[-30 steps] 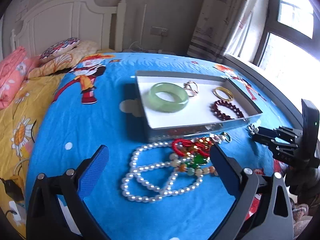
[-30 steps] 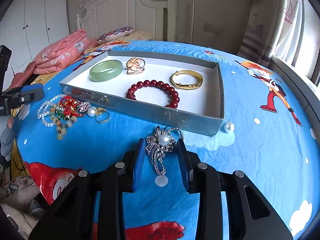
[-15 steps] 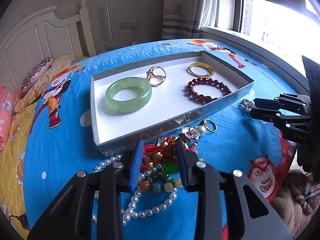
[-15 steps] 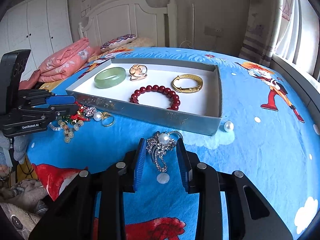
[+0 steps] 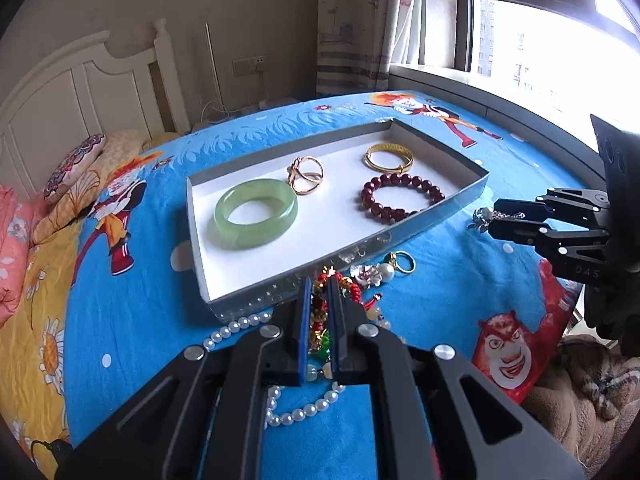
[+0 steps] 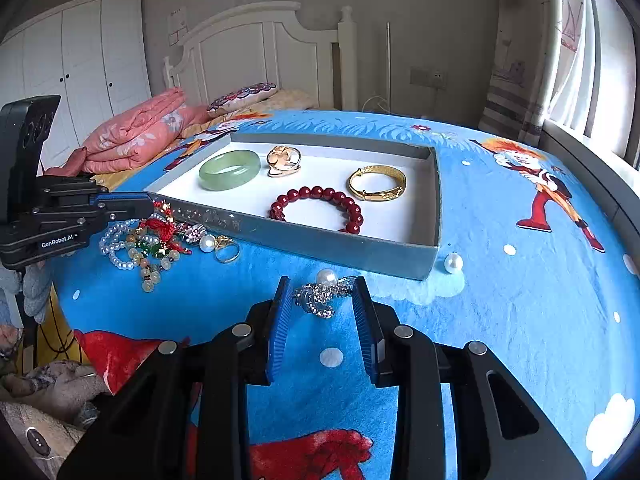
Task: Organize jewelry
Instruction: 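Grasp the red-and-green beaded necklace with the left gripper while the right closes on the silver brooch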
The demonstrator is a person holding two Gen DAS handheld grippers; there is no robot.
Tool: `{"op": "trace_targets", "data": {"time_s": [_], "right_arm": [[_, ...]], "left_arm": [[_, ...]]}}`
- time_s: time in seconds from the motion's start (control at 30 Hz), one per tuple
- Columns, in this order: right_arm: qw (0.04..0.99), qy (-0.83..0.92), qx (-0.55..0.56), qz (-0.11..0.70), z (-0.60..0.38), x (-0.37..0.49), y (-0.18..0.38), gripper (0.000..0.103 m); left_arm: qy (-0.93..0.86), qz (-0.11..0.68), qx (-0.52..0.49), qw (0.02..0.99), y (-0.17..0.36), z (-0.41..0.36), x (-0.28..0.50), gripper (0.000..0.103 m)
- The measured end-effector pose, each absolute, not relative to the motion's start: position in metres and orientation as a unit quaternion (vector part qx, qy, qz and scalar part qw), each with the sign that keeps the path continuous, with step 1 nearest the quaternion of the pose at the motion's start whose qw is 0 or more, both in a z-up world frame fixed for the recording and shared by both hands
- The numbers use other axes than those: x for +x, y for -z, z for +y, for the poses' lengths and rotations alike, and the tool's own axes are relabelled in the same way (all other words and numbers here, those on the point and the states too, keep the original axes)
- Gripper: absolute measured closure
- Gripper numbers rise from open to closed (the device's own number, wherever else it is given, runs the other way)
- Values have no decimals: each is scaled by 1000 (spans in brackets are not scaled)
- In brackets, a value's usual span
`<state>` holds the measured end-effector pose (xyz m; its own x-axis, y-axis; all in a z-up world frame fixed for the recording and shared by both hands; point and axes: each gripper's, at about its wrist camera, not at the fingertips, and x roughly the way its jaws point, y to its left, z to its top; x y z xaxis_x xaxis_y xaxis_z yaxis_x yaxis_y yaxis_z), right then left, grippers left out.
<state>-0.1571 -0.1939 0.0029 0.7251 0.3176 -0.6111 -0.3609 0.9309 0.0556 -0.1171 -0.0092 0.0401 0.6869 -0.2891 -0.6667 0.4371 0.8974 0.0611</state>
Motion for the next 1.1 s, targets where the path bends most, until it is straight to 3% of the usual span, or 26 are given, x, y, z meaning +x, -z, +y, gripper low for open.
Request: {"op": "trace_targets", "data": {"time_s": [0.57,1.1], "right_arm": [[939,-189,-28,287,-196,-163,-24,72],[942,-198,-59,263,-176,-108,-50,72]], "left_arm": [[212,295,119,924,-88,-22,-124,96],[226,274,108,929,-129,-44,-85,95]]}}
